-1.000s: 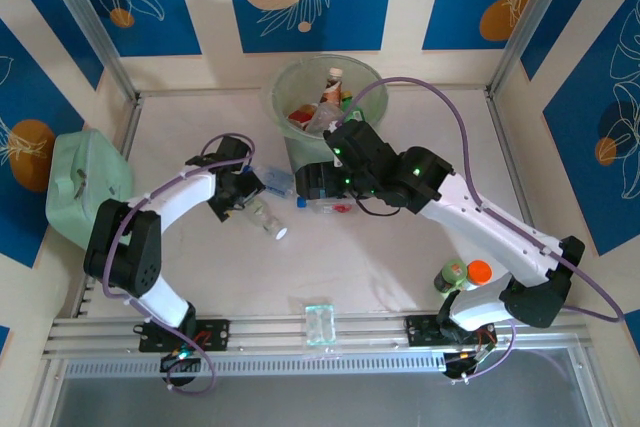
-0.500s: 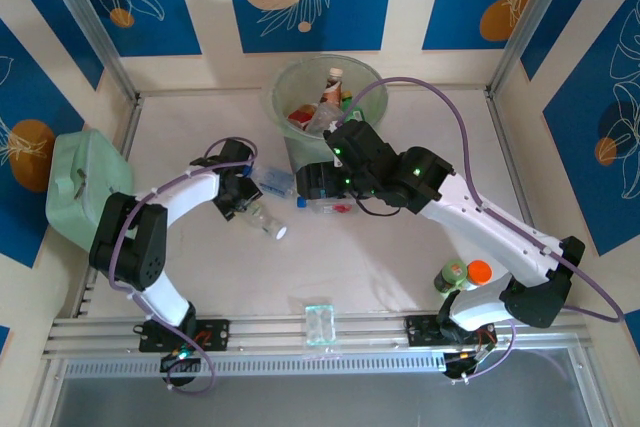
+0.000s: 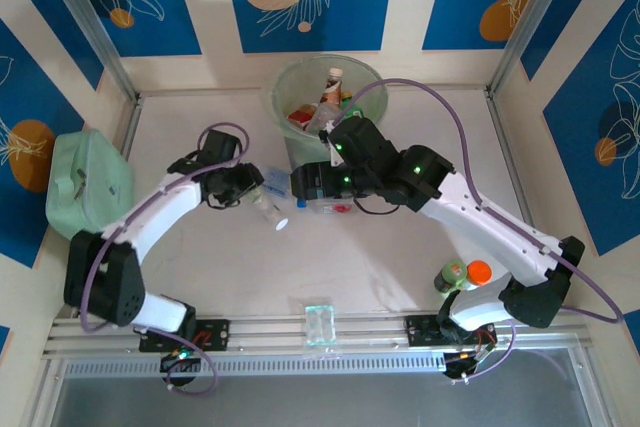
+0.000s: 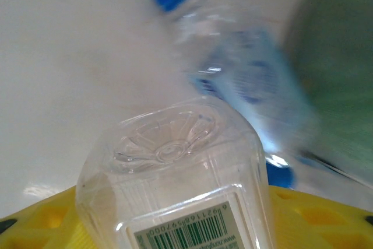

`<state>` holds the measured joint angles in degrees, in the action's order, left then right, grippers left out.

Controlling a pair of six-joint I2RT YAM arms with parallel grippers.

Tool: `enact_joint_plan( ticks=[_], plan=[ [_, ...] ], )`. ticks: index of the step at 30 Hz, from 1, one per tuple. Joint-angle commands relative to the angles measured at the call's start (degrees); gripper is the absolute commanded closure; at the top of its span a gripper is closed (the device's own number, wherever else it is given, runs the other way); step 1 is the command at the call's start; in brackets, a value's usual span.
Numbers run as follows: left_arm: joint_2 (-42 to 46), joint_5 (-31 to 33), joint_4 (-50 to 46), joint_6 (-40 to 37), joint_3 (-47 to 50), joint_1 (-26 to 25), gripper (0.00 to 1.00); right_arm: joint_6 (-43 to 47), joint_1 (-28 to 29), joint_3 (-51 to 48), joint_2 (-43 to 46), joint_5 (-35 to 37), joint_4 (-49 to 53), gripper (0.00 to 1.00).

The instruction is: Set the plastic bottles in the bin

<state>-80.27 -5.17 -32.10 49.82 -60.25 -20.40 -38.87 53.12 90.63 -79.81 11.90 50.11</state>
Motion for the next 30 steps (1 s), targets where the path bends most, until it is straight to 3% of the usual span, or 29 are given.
enact_joint_plan(
  ticks=[1,11,16,28,30],
  plan=[
    [5.48,-7.89,1.8,-5.06,-4.01,-0.43,0.51,0.15,0.35,1.53,-2.92,-6.63,-0.83,0.14],
    [14.23,-23.24,5.77,-7.99,-9.03,-0.43,0.49,0.91,2.73,8.9,-10.57,-5.7,1.79,0.15],
    [15.24,-27.36,8.06,-8.01,-9.97,-0.47,0.49,0.82,2.86,10.41,-11.98,-6.06,1.47,0.18],
    [15.56,-27.71,10.12,-5.71,-10.56,-0.43,0.48,1.32,2.86,12.76,-12.73,-5.31,2.54,0.57],
    [15.35,-26.93,10.18,-4.46,-11.36,-0.43,0.4,1.47,2.81,13.36,-12.74,-5.27,2.54,0.62]
  ],
)
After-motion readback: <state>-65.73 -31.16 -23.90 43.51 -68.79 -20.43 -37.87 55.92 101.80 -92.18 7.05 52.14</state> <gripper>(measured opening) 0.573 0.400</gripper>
